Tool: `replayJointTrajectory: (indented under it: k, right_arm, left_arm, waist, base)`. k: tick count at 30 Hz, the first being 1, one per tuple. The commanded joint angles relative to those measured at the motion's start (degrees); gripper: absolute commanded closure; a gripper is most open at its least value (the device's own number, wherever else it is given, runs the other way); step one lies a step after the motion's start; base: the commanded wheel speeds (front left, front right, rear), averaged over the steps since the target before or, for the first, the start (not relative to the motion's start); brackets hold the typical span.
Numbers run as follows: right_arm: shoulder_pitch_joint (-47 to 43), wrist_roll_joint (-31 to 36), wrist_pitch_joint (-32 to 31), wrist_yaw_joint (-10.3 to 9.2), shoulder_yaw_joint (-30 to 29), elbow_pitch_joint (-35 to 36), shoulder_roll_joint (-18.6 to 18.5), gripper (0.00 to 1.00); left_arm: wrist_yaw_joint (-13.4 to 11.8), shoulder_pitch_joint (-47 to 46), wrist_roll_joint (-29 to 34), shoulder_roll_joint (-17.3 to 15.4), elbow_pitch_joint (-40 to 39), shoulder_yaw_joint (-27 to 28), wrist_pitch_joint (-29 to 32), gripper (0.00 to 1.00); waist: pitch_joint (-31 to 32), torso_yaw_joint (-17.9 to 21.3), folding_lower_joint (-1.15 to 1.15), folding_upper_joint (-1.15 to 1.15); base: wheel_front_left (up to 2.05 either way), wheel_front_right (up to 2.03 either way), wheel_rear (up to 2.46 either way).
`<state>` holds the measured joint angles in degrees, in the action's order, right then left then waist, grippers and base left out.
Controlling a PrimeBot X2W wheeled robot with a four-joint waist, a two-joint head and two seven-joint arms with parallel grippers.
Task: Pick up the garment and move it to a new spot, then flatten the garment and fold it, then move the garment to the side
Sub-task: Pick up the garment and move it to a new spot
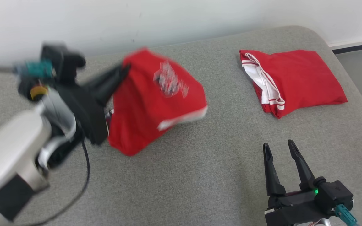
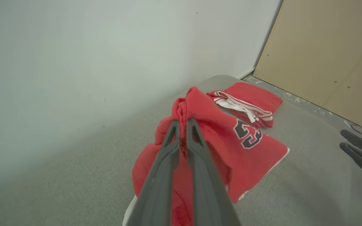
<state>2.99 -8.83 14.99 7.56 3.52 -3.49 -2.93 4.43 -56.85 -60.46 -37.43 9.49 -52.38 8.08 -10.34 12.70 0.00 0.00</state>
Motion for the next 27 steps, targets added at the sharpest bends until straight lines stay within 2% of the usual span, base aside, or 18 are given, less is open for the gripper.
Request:
replayJointTrajectory:
  k: [1,9,12,13,14,15,18,25,27]
  right_arm:
    - [-0.3,0.2,0.2,-0.17,0.1,0.0,0.1,0.00]
    - [0.1,0.5,0.2,-0.17,1.7,-1.1,0.1,0.00]
    - [0.1,0.5,0.2,-0.17,2.1,-1.5,0.1,0.00]
    - [0.1,0.5,0.2,-0.17,2.1,-1.6,0.1,0.00]
    - [0.2,0.4,0.2,-0.17,2.0,-1.6,0.1,0.00]
    - [0.1,0.4,0.2,-0.17,1.9,-1.7,0.1,0.00]
    - [-0.8,0.8,0.2,-0.17,1.3,-1.6,0.1,0.00]
    - [-2.1,1.7,0.2,-0.17,-0.2,-1.4,0.1,0.00]
    - [-2.2,2.0,0.2,-0.17,-0.6,-1.3,0.1,0.00]
  left_arm:
    - [-0.3,1.8,-0.7,0.1,0.5,-0.2,-0.5,1.00]
    - [0.1,11.0,-2.2,1.9,9.8,-2.7,-4.4,1.00]
    - [0.6,13.6,-2.9,3.4,13.8,-3.6,-5.7,1.00]
    - [0.7,13.9,-2.5,3.6,15.0,-3.9,-6.2,0.98]
    - [0.8,13.9,-1.9,4.0,16.1,-4.1,-7.0,0.61]
    - [1.0,14.1,-1.8,4.6,16.9,-4.2,-7.7,0.00]
    - [1.4,14.1,-3.3,6.2,17.8,-2.4,-11.2,0.00]
    - [0.7,12.9,-1.9,5.8,16.9,0.7,-18.8,0.00]
    - [-0.3,13.5,-0.9,5.1,16.3,1.8,-20.8,0.00]
  waist:
    - [0.1,-0.1,0.00,0.00]
    - [0.7,-0.1,0.00,0.00]
    - [1.1,0.0,0.00,0.00]
    - [1.3,0.0,0.00,0.00]
    - [1.5,-0.2,0.00,0.00]
    - [1.8,-0.4,0.00,0.00]
    - [2.8,-1.8,0.00,0.00]
    - [5.4,-5.2,0.00,0.00]
    - [6.2,-6.1,0.00,0.00]
  base:
    - [0.00,0.00,0.00]
    - [0.00,0.00,0.00]
    - [0.00,0.00,0.00]
    - [0.00,0.00,0.00]
    - [0.00,0.00,0.00]
    - [0.00,0.00,0.00]
    - [0.00,0.00,0.00]
    - [0.00,0.00,0.00]
    - [0.00,0.00,0.00]
